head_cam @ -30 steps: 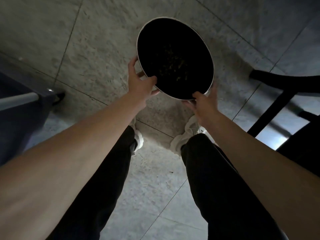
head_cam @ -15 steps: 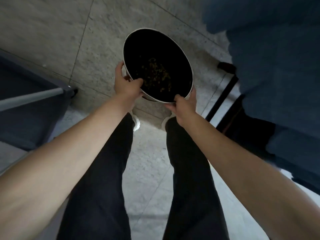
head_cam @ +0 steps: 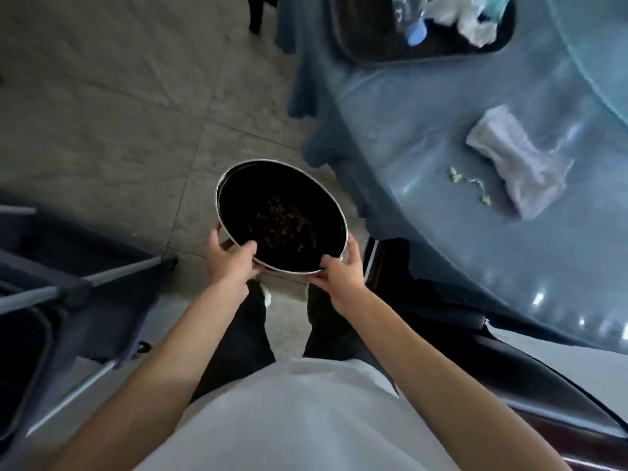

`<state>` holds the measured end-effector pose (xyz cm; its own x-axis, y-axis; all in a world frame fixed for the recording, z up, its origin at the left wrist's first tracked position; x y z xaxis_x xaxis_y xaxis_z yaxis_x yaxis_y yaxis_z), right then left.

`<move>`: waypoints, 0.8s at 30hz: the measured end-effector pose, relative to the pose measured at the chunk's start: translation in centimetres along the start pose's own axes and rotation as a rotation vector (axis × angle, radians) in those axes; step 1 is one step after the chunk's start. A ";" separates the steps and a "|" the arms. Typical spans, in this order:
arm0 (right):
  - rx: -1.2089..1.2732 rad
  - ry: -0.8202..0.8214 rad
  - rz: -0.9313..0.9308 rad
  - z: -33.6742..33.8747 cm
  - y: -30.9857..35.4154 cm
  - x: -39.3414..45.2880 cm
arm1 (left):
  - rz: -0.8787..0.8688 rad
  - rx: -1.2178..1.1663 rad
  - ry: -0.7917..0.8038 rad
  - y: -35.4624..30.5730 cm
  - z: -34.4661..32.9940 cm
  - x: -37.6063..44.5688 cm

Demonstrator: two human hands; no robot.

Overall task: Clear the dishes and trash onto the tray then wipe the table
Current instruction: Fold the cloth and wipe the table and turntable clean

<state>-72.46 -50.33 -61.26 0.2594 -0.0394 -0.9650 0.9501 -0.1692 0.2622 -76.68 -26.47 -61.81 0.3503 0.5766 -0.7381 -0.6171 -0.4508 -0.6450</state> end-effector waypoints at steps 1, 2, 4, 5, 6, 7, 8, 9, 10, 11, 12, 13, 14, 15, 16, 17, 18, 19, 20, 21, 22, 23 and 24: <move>-0.003 0.010 -0.020 0.6 0.2 -0.5 | -0.012 0.029 0.002 -0.4 -0.5 -0.7; -0.009 0.025 -0.046 1.2 0.4 -0.7 | -0.022 0.059 0.008 -0.7 -1.2 -1.2; -0.090 0.018 -0.100 3.0 1.4 -1.2 | -0.027 0.096 0.035 -1.3 -2.9 -2.1; -0.205 -0.028 -0.087 4.4 2.7 -1.4 | -0.025 0.109 0.051 -1.5 -3.8 -2.4; -0.375 -0.107 -0.013 6.1 5.1 -1.7 | -0.028 0.128 0.065 -1.7 -4.7 -2.6; -0.560 -0.198 0.124 7.7 8.5 -2.2 | -0.035 0.157 0.076 -1.9 -5.4 -2.7; -0.701 -0.279 0.295 9.1 12.4 -3.1 | -0.044 0.191 0.089 -1.9 -6.1 -2.9; -0.754 -0.339 0.457 10.4 16.2 -4.1 | -0.052 0.220 0.101 -1.8 -6.8 -3.0; -0.743 -0.376 0.601 11.8 19.8 -5.1 | -0.056 0.240 0.111 -1.7 -7.5 -3.2; -0.722 -0.430 0.732 13.7 23.2 -6.1 | -0.057 0.257 0.116 -1.5 -8.2 -3.4; -0.717 -0.505 0.848 15.8 26.3 -7.0 | -0.060 0.275 0.118 -1.3 -8.7 -3.6; -0.740 -0.587 0.931 17.9 29.0 -7.4 | -0.064 0.294 0.119 -1.1 -9.3 -3.9; -0.791 -0.653 0.968 19.9 31.2 -7.1 | -0.073 0.311 0.120 -0.9 -9.8 -4.1; -0.868 -0.699 0.953 21.6 33.0 -6.3 | -0.084 0.328 0.121 -0.6 -10.2 -4.2; -0.962 -0.716 0.910 23.2 34.2 -5.1 | -0.095 0.344 0.123 -0.4 -10.5 -4.4; -1.056 -0.702 0.865 24.3 34.9 -3.7 | -0.104 0.361 0.122 -0.2 -10.9 -4.5; -1.140 -0.659 0.846 25.0 35.1 -2.5 | -0.110 0.379 0.115 0.0 -11.1 -4.6; -1.211 -0.605 0.860 25.2 35.1 -1.7 | -0.115 0.400 0.104 0.1 -11.3 -4.7; -1.251 -0.560 0.899 25.1 35.0 -1.3 | -0.118 0.417 0.096 0.1 -11.5 -4.8; -1.261 -0.536 0.942 25.0 34.9 -1.2 | -0.120 0.430 0.091 0.3 -11.7 -4.8; -1.253 -0.536 0.982 25.0 34.8 -1.2 | -0.120 0.440 0.090 0.4 -12.0 -4.9; -1.240 -0.549 1.015 24.8 34.7 -1.4 | -0.119 0.448 0.090 0.5 -12.2 -5.0; -1.226 -0.569 1.043 24.7 34.4 -1.5 | -0.117 0.454 0.088 0.5 -12.5 -5.2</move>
<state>-44.47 -80.40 -50.97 0.9793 -0.0006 -0.2026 0.0680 0.9431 0.3255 -70.03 -38.19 -60.83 0.4823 0.5369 -0.6922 -0.8085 -0.0313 -0.5876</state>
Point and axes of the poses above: each hand's wrist, its own x-axis towards the middle knuckle, its own z-axis out of the back of the hand, y = z × x, the point moved 10 cm from there along x, towards the middle knuckle, and after that the axes turned 10 degrees about -z, right-handed, at the moved point
